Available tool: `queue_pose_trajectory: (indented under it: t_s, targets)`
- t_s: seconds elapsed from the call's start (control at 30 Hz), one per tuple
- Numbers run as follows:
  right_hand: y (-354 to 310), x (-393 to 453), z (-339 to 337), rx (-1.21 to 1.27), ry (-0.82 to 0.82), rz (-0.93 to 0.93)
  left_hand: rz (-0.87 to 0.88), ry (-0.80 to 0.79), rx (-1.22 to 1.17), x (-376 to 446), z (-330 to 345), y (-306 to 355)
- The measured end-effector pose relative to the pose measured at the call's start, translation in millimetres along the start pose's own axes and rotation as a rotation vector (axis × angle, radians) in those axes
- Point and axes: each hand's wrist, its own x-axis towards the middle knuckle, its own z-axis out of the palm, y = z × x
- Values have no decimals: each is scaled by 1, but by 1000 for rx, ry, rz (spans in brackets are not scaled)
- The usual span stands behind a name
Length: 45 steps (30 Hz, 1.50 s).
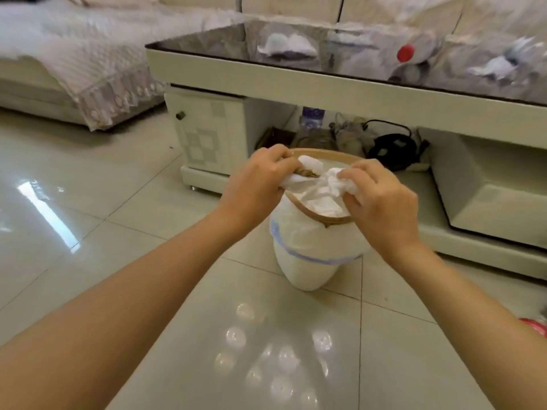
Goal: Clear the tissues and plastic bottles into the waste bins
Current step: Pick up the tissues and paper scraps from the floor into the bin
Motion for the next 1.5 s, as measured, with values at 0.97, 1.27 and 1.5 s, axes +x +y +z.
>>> queue_pose_trajectory:
  t_s: [0.97,1.27,1.5]
  targets:
    - [28,-77,-19,88,-201,-87,11,-225,60,-23,49,78]
    - [24,-238,-93,-8,-655,-187,150,-657,-101,-147,93,147]
    - [11,-342,-124,-3,-901,-141,309,-942,-274,-212,128,197]
